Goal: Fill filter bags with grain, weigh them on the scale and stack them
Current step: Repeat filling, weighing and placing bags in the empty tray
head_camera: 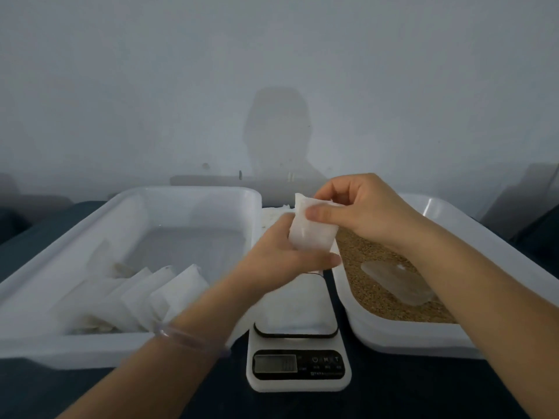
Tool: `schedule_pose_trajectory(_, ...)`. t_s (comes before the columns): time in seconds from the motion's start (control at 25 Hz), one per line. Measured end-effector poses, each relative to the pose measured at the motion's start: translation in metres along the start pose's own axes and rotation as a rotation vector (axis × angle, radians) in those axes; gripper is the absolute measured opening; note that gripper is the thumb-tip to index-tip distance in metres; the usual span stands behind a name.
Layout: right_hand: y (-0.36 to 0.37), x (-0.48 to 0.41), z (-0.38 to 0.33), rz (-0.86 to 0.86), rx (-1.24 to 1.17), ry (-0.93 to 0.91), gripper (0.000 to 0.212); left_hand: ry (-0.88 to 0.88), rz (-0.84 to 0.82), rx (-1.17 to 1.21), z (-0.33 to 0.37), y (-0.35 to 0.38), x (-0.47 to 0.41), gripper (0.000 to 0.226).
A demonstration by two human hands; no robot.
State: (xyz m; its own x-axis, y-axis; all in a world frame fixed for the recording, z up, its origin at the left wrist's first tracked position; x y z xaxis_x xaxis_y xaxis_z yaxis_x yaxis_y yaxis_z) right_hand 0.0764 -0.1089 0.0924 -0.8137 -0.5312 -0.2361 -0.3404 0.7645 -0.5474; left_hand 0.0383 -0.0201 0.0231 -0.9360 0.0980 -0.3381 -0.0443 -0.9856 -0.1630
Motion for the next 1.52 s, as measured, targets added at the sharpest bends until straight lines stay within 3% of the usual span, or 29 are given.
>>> schedule_pose_trajectory(0.12, 0.025, -0.008, 0.024, -0.013, 0.170, 0.035, 0.014, -0.066, 0.030, -0.346, -0.013, -0.042, -0.002, 0.115)
schedule_pose_trajectory(0.16, 0.037, -0.009, 0.036, -0.035, 0.251, 0.056, 0.016, -0.082, 0.069, -0.421, -0.017, -0.055, -0.002, 0.120)
schedule_pose_trajectory(0.28, 0.061, -0.010, 0.068, -0.102, 0.400, 0.126, 0.014, -0.116, 0.093, -0.466, -0.024, -0.070, -0.007, 0.113)
schedule_pose_trajectory(0.4, 0.054, -0.014, 0.068, -0.045, 0.350, 0.099, 0.016, -0.101, 0.083, -0.512, -0.024, -0.066, -0.019, 0.106)
schedule_pose_trajectory(0.52, 0.060, -0.014, 0.065, -0.072, 0.361, 0.065, 0.017, -0.070, 0.133, -0.517, -0.027, -0.064, -0.026, 0.079)
schedule_pose_trajectory(0.64, 0.066, -0.009, 0.070, -0.063, 0.399, 0.063, 0.017, -0.066, 0.080, -0.585, -0.038, -0.057, -0.025, 0.063)
schedule_pose_trajectory(0.8, 0.064, -0.009, 0.076, -0.077, 0.396, 0.071, 0.022, -0.057, 0.008, -0.606, -0.046, -0.050, -0.023, 0.060)
schedule_pose_trajectory(1.0, 0.055, -0.008, 0.085, -0.014, 0.198, 0.133, 0.070, -0.016, -0.010, -0.678, -0.044, -0.046, -0.021, 0.057)
schedule_pose_trajectory(1.2, 0.051, -0.008, 0.083, -0.011, 0.158, 0.116, 0.051, 0.011, -0.069, -0.738, -0.042, -0.040, -0.019, 0.034)
schedule_pose_trajectory(1.32, 0.051, -0.006, 0.081, -0.020, 0.151, 0.095, 0.039, 0.051, -0.082, -0.788, -0.038, -0.038, -0.019, 0.044)
schedule_pose_trajectory(1.52, 0.050, -0.006, 0.081, -0.014, 0.118, 0.097, 0.065, 0.085, -0.044, -0.735, -0.035, -0.041, -0.019, 0.044)
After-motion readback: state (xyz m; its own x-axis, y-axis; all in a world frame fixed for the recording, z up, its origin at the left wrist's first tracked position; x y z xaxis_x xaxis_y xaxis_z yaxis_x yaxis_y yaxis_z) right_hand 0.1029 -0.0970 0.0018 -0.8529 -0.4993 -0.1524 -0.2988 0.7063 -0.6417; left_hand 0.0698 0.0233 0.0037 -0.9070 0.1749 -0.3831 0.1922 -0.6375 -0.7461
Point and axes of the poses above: each hand's wrist, its own x-axis away from the middle knuckle, its own y-axis out of the palm, z = x × y, the point moved 9 cm from there along -x, towards the middle knuckle, and after that the axes turned 7 degrees about y, right-handed, at the moved point
